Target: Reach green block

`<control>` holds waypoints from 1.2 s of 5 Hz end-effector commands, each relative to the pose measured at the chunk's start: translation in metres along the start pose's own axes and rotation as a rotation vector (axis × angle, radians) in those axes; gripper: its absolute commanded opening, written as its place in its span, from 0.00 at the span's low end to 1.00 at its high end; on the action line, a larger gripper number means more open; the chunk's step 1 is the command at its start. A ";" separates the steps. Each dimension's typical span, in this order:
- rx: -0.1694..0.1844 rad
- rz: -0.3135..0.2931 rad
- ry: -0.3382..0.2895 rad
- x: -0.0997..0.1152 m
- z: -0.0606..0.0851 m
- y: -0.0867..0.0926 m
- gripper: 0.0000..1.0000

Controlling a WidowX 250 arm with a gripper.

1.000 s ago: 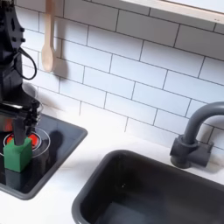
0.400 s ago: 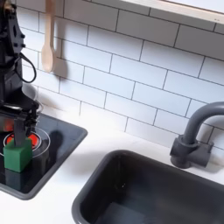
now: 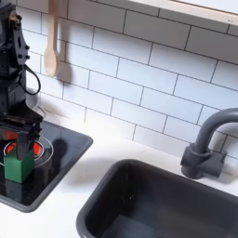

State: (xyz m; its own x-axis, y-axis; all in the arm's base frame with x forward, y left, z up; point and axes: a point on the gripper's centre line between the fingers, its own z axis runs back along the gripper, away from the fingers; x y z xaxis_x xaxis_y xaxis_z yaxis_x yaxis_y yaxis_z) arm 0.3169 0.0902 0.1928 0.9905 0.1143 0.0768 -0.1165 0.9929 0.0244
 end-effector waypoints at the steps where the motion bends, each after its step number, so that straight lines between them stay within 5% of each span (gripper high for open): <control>1: 0.000 -0.003 0.009 0.009 -0.007 0.000 1.00; 6: -0.009 -0.063 0.055 0.019 -0.028 -0.013 1.00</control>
State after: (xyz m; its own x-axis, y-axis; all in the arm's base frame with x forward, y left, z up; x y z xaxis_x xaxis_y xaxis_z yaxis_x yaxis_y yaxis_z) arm 0.3402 0.0808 0.1666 0.9983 0.0536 0.0233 -0.0540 0.9984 0.0180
